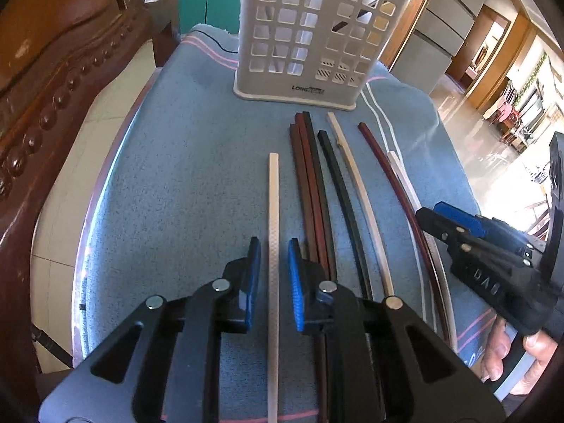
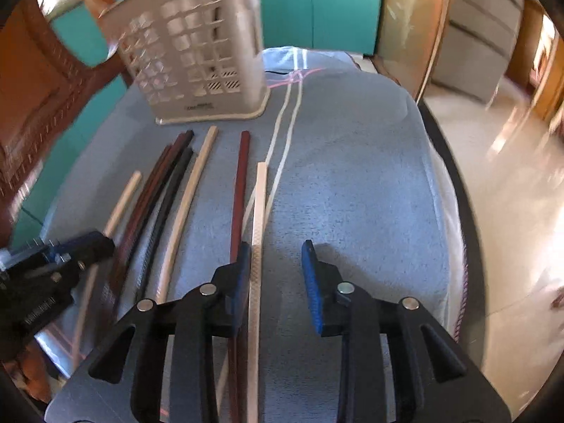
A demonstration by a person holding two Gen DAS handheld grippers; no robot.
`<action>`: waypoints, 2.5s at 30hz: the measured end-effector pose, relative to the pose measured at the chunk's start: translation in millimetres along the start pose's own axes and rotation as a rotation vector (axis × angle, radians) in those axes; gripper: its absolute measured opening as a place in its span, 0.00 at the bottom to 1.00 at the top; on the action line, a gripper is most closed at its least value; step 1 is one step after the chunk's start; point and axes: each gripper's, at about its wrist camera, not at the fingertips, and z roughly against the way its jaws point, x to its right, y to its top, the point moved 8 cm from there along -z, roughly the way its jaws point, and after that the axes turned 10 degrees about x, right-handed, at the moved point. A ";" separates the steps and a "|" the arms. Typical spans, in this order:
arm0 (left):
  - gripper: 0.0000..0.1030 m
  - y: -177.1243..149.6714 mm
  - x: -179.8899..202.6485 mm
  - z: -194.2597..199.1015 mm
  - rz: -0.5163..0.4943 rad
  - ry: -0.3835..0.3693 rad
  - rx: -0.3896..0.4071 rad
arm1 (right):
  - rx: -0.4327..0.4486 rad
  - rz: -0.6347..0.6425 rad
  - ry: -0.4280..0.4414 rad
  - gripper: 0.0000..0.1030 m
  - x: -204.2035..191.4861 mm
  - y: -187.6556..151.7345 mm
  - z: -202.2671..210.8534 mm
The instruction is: Organize utensils
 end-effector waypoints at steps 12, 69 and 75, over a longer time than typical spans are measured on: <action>0.17 22.7 6.6 -19.4 -0.041 0.060 -0.046 | 0.008 0.051 -0.037 0.30 -3.6 26.1 -25.8; 0.07 221.3 17.5 228.2 0.016 -0.114 0.582 | 0.644 0.029 0.239 0.06 -19.5 227.5 229.4; 0.07 266.1 14.5 229.9 0.061 -0.016 0.690 | 0.698 -0.006 0.206 0.06 -29.1 275.1 230.2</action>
